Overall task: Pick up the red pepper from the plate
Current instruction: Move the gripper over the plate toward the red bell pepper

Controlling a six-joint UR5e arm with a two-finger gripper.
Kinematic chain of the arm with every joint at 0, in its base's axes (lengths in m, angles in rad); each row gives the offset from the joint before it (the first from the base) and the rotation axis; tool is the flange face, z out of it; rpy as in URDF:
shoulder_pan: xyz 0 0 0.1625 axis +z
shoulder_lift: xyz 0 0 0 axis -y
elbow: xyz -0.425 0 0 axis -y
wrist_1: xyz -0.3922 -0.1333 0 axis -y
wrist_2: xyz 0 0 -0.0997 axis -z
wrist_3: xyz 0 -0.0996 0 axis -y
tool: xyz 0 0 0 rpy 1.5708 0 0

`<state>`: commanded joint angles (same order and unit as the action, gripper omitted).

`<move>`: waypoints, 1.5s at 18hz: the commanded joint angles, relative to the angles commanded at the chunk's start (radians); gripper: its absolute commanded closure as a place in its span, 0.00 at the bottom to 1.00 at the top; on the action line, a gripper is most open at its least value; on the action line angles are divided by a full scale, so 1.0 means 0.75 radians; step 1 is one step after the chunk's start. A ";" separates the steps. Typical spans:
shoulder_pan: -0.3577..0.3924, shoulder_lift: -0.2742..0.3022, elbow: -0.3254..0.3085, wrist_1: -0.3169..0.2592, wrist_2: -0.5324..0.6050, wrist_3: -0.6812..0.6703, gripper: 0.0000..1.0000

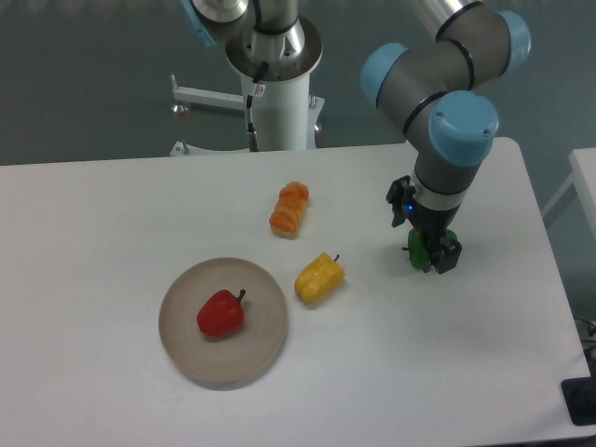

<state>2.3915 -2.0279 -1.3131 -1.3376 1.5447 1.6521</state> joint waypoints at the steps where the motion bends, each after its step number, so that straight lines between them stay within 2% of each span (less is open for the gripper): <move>1: 0.000 0.000 -0.004 0.000 0.000 0.000 0.00; 6: -0.004 0.000 0.006 -0.002 -0.035 -0.008 0.00; 9: -0.016 0.018 -0.041 0.000 -0.082 -0.010 0.00; 10: -0.045 0.033 -0.055 0.002 -0.118 -0.035 0.00; 13: -0.161 0.061 -0.055 0.006 -0.127 -0.257 0.00; 16: -0.312 0.055 -0.055 0.086 -0.127 -0.458 0.00; 21: -0.454 0.002 -0.053 0.161 -0.115 -0.717 0.00; 27: -0.554 -0.104 -0.053 0.260 -0.074 -0.816 0.00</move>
<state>1.9759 -2.1060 -1.3530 -1.1429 1.4894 1.0401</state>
